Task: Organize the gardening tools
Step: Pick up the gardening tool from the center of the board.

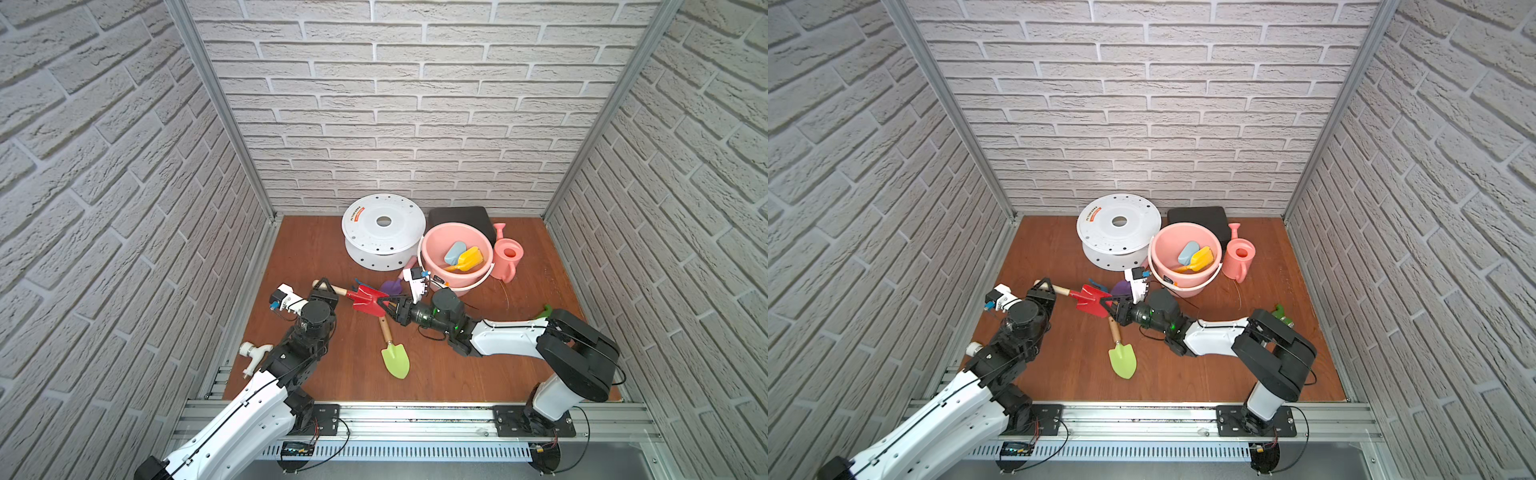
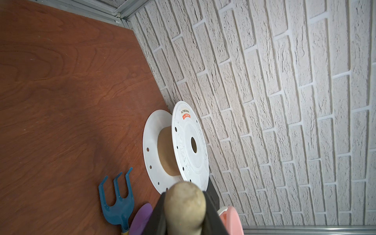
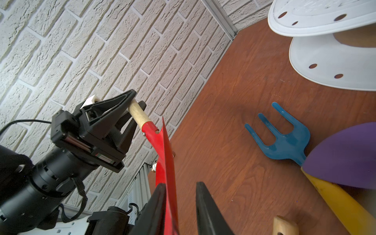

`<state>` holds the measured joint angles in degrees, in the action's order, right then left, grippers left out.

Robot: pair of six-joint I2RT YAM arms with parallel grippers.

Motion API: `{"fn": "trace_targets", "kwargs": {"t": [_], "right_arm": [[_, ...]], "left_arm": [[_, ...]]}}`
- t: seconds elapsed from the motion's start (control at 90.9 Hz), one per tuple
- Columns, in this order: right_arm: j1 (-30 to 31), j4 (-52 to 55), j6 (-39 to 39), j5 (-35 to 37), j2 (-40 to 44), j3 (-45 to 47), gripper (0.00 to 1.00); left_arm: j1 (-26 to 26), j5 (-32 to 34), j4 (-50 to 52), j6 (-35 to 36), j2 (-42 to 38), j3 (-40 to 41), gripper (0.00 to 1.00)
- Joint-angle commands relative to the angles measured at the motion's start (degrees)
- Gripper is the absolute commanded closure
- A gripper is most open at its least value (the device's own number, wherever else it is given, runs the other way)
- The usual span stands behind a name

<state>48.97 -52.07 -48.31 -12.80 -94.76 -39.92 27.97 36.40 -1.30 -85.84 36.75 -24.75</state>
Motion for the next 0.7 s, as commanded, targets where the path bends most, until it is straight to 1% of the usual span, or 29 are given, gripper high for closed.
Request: {"fn": "trace_targets", "kwargs": {"t": [0.0,0.033,0.055,0.132,0.165,0.22,0.231,0.286,0.363,0.396,0.407,0.418,0.429,0.484,0.594,0.693], "right_arm": [[1.32,-5.58,-0.56,2.09,-0.42,0.43,0.86],[1.38,-5.39,-0.6,2.35,-0.58,0.27,0.94],[1.39,-5.27,-0.54,2.45,-0.66,0.19,0.96],[1.3,-4.88,0.0,3.01,0.11,0.28,0.97],[1.26,-4.07,0.59,3.35,0.94,0.26,0.97],[1.09,-0.66,2.22,3.78,2.77,-0.15,0.97],[1.02,0.09,2.64,3.89,3.32,-0.2,0.97],[0.76,5.56,4.75,4.99,5.89,-0.87,0.97],[0.13,14.9,8.35,6.52,9.8,-2.55,0.97],[-0.07,18.18,10.17,7.43,11.52,-3.14,0.97],[-0.13,19.57,10.79,7.57,12.01,-3.36,0.97],[-0.21,20.88,11.4,7.98,12.56,-3.65,0.97],[-0.29,22.24,11.97,8.5,13.14,-3.92,0.97],[-0.83,29.23,14.86,10.25,15.72,-5.74,0.97],[-2.06,40.24,21.24,13.81,20.32,-9.33,0.97],[-3.08,56.2,28.58,19.75,22.98,-16.5,0.97]], "left_arm": [[-0.3,-0.19,-3.11,-1.33,0.05,-0.48,0.93],[-0.32,-0.36,-3.1,-1.34,0.14,-0.47,0.93],[-0.33,-0.52,-3.09,-1.34,0.16,-0.43,0.93],[-0.29,-0.99,-3.09,-0.54,0.12,-0.3,0.89],[-0.28,-1.16,-3.0,0.45,0.08,-0.42,0.83],[-0.28,-1.39,-1.28,2.33,0.04,-1.09,0.62],[-0.28,-1.45,-0.87,2.73,0.01,-1.22,0.55],[-0.3,-1.68,1.4,5.48,0.07,-1.99,0.35],[-0.32,-1.76,5.31,8.45,0.08,-2.63,0.2],[-0.36,-1.75,6.47,9.7,-0.04,-2.55,0.1],[-0.41,-1.76,6.7,10.29,-0.11,-2.57,0.07],[-0.39,-1.92,6.86,10.8,-0.15,-2.49,0.07],[-0.38,-1.92,6.89,11.41,-0.21,-2.36,0.04],[-0.42,-2.27,6.85,14.42,-0.72,-1.84,0.02],[-0.48,-2.28,8.22,18.35,-1.41,-1.11,0.02],[-0.54,-3.05,9.05,22.38,-0.64,-0.9,0.02]]}}
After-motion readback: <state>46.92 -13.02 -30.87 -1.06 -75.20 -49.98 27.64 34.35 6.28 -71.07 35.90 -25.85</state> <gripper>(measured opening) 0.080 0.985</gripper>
